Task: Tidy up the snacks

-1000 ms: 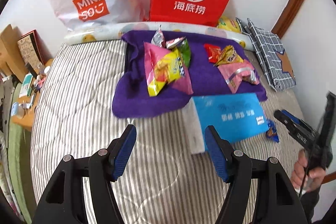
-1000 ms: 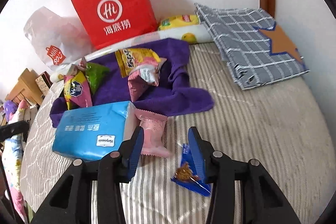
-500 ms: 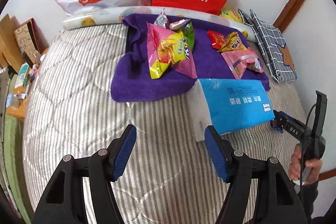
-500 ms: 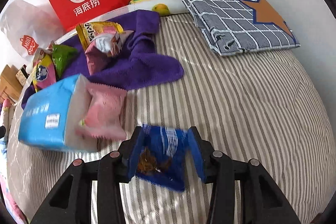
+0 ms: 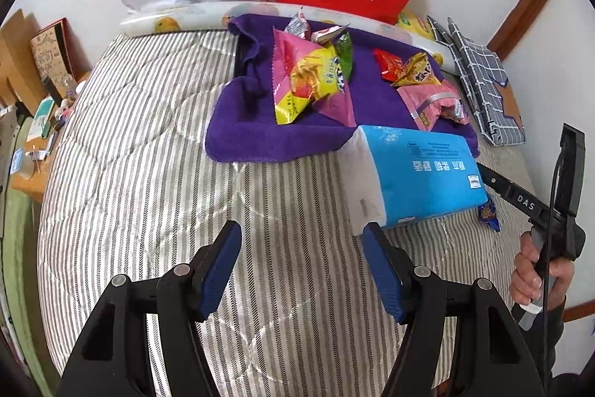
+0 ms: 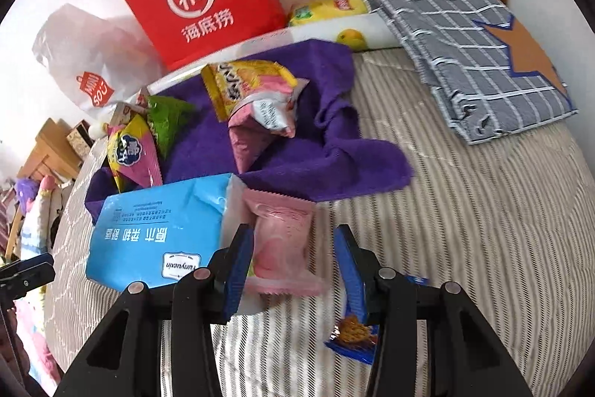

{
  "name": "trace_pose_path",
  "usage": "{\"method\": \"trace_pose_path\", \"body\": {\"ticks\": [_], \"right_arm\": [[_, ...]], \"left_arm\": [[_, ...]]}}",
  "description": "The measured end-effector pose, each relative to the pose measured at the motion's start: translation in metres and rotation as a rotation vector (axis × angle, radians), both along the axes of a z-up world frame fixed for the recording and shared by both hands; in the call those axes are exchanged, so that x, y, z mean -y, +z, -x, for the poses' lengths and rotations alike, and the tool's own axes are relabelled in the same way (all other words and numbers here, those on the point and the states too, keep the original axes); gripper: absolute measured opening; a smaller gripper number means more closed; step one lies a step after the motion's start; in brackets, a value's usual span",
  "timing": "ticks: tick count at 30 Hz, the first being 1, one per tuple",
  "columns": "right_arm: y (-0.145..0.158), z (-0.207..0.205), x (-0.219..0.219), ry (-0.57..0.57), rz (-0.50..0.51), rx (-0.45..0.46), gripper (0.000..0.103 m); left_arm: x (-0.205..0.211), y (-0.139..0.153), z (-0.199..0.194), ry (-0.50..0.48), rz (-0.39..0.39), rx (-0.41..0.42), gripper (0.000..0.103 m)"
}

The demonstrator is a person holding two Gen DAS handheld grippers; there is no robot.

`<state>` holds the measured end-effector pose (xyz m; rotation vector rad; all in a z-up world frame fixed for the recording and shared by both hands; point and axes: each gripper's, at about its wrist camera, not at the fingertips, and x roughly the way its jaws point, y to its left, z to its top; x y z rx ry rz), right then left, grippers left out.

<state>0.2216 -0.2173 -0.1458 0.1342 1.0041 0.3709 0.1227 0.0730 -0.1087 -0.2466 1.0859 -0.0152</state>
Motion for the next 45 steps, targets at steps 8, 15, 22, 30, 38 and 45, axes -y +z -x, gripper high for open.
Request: {"method": "trace_pose_path", "body": {"ticks": [8,15,22,30,38,45], "right_arm": [[0.001,0.002,-0.001,0.004,0.0,-0.007,0.011],[0.028,0.024,0.026,-0.028,-0.019,0.045,0.009],[0.042,0.051,0.069,-0.129,0.121,0.145,0.009],[-0.005,0.037,0.087,-0.139,0.065,0.073,0.009],[-0.007,0.049,0.055,0.012,0.051,0.081,0.009],[-0.012,0.077,0.028,0.135,0.043,0.038,0.005]], "left_arm": [[0.002,-0.003,0.001,-0.012,0.016,-0.01,0.067],[0.02,-0.004,0.006,-0.052,0.01,-0.006,0.067],[0.039,-0.006,0.009,-0.082,0.009,-0.014,0.067],[0.052,-0.009,0.007,-0.102,-0.002,-0.027,0.067],[0.048,-0.012,0.008,-0.09,-0.012,-0.039,0.067],[0.053,-0.019,0.007,-0.107,0.015,-0.054,0.067]]}}
